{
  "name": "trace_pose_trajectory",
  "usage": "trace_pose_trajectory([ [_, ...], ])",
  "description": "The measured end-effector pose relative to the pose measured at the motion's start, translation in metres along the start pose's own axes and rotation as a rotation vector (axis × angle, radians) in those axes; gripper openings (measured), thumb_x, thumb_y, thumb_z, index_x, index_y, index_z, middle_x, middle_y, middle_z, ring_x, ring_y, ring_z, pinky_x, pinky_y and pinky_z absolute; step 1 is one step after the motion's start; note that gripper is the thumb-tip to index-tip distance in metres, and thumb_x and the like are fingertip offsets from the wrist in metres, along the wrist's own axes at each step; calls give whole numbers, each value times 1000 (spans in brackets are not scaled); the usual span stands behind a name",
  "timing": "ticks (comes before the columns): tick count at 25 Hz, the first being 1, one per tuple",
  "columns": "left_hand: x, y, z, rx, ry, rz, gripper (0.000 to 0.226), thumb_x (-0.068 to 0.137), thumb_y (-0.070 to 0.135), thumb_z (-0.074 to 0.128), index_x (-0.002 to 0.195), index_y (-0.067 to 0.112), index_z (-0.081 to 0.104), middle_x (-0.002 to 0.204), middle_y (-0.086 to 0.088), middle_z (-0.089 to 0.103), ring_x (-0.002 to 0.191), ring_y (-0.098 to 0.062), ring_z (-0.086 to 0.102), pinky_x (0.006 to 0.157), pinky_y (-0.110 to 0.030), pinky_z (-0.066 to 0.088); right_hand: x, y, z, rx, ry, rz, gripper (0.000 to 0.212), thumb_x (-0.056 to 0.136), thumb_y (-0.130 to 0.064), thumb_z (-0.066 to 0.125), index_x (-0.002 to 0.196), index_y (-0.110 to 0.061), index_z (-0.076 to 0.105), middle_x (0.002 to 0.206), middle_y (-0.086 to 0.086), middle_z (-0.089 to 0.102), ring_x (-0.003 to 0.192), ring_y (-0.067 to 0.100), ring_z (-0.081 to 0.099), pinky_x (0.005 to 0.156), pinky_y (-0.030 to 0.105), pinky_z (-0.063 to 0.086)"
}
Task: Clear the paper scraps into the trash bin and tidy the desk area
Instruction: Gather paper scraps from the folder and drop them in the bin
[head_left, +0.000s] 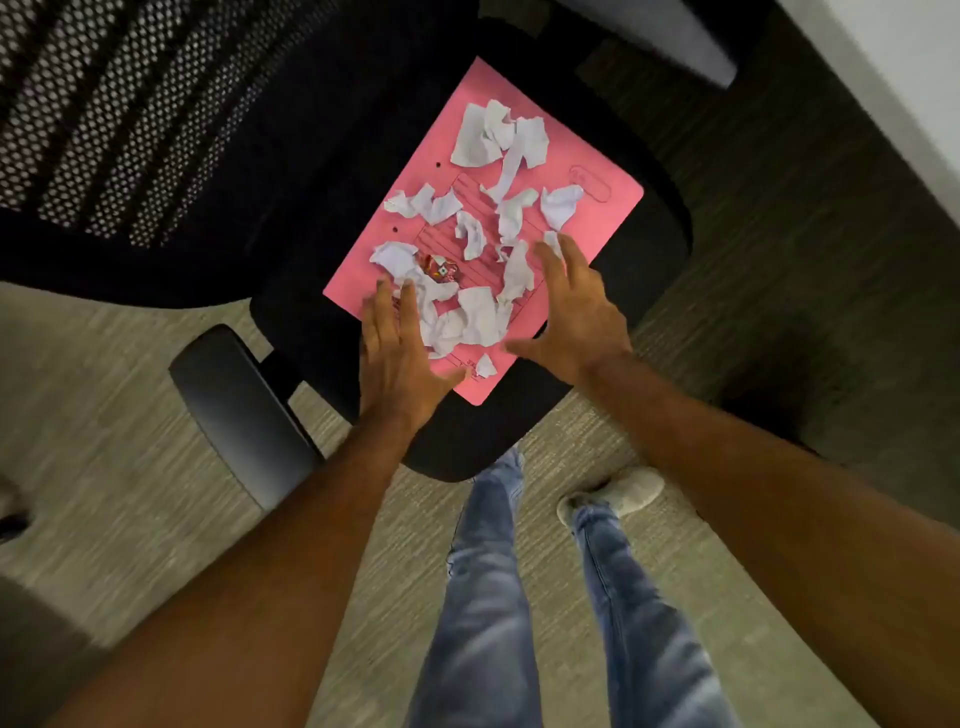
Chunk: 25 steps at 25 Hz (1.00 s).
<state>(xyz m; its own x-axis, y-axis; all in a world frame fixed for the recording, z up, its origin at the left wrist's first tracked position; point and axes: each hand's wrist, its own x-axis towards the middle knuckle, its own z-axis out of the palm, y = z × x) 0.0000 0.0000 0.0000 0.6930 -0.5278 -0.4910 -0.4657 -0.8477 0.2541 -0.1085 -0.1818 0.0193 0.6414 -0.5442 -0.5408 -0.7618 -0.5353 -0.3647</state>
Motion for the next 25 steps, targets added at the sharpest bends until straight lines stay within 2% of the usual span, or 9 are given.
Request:
trace_pose_trajectory([
  [3, 29, -4, 0, 94, 15, 36, 136, 64, 74, 78, 163, 19, 3, 170, -18, -1, 157, -41, 2, 125, -57, 22, 24, -17, 4, -135, -69, -24, 140, 61, -73, 85, 164, -31, 1, 175, 1, -1, 155, 38, 27, 104, 63, 49],
  [6, 55, -5, 0, 132, -23, 74, 138, 64, 72, 81, 163, 17, 3, 171, -18, -4, 157, -41, -2, 126, -56, 17, 44, -31, 8, -257, -131, -42, 149, 58, -75, 85, 164, -32, -9, 176, 0, -8, 157, 41, 20, 106, 65, 46],
  [9, 68, -8, 1, 136, -44, 122, 134, 65, 67, 84, 163, 22, 6, 171, -15, 0, 157, -40, 6, 124, -56, 27, 57, -36, 8, -361, -174, -86, 150, 60, -73, 86, 163, -32, -14, 175, 1, -10, 159, 43, 15, 105, 65, 48],
  [13, 71, -4, 2, 234, -24, 180, 119, 70, 61, 83, 161, 27, 14, 167, -15, 16, 147, -38, 29, 110, -51, 44, 63, -40, 13, -379, -172, -116, 142, 66, -68, 86, 165, -32, -10, 174, 5, 4, 157, 41, 20, 99, 59, 54],
  [17, 71, 3, 2, 182, 3, 238, 96, 77, 46, 85, 155, 28, 32, 154, -15, 33, 132, -32, 42, 95, -42, 55, 62, -36, 19, -286, -148, -154, 123, 74, -53, 88, 164, -30, 8, 163, 7, 21, 146, 33, 36, 93, 54, 59],
  [21, 69, 9, 4, 53, -27, 215, 70, 83, 33, 84, 144, 22, 50, 147, -13, 40, 128, -28, 49, 94, -38, 57, 60, -31, 21, -133, -98, -189, 92, 78, -39, 89, 152, -28, 36, 152, 7, 33, 134, 27, 45, 88, 47, 61],
  [25, 68, 14, 6, -49, -24, 186, 52, 86, 27, 82, 132, 15, 61, 139, -13, 45, 118, -26, 57, 88, -36, 60, 58, -28, 27, -30, -70, -208, 66, 82, -34, 87, 138, -23, 53, 146, 8, 41, 130, 25, 48, 88, 40, 61],
])
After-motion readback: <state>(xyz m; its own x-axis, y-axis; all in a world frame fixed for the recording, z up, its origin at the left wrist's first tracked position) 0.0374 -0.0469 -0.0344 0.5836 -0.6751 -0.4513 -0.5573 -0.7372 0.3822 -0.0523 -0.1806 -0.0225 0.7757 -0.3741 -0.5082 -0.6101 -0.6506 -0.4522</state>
